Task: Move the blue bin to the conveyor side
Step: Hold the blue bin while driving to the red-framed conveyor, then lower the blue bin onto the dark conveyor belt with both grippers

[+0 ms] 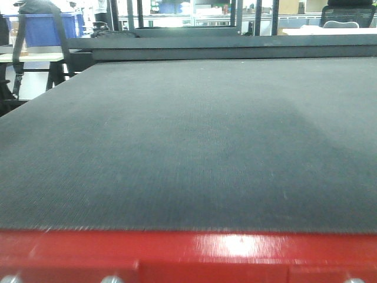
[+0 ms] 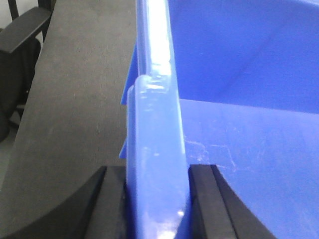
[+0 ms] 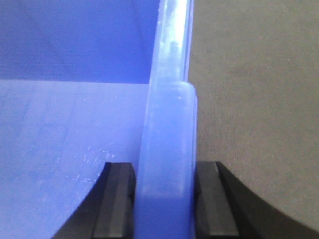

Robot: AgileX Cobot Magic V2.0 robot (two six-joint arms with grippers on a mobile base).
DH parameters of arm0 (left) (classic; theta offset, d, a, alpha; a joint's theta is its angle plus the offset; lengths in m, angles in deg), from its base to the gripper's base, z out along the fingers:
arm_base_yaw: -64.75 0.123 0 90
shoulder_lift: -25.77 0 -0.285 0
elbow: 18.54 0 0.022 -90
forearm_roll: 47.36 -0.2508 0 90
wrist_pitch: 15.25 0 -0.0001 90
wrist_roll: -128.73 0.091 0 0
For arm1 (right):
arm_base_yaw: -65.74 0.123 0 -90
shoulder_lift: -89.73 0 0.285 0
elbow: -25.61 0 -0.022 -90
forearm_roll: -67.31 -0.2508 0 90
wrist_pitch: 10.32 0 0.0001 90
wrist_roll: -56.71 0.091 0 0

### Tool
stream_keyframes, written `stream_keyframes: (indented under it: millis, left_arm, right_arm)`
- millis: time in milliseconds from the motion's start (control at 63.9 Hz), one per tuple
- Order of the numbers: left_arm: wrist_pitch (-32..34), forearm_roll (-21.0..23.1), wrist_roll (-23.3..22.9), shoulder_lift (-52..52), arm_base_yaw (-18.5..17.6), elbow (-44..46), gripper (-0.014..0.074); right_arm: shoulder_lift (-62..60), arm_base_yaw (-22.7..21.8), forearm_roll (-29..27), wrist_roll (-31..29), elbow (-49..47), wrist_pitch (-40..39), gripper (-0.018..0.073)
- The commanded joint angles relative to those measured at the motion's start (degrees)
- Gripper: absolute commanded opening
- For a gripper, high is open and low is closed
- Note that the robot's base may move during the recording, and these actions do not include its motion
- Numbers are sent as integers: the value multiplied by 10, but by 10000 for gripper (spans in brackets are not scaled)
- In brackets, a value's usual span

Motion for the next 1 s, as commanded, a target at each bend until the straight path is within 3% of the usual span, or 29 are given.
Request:
stream_keyframes:
  millis: [0,282,829,985]
  left_arm:
    - [73,-38,5,8,1,10,-18]
    - [106,-38,5,8,1,10,-18]
    - [106,-38,5,8,1,10,-18]
    - [74,-36,5,8,1,10,-18]
  right_arm:
    - [-11,-3,48,-13,-9,-51,-81]
    - [-11,-3,48,-13,-9,-51,-81]
    - [-11,-3,48,-13,-9,-51,-81]
    - [-11,-3,48,-13,-9,-51,-81]
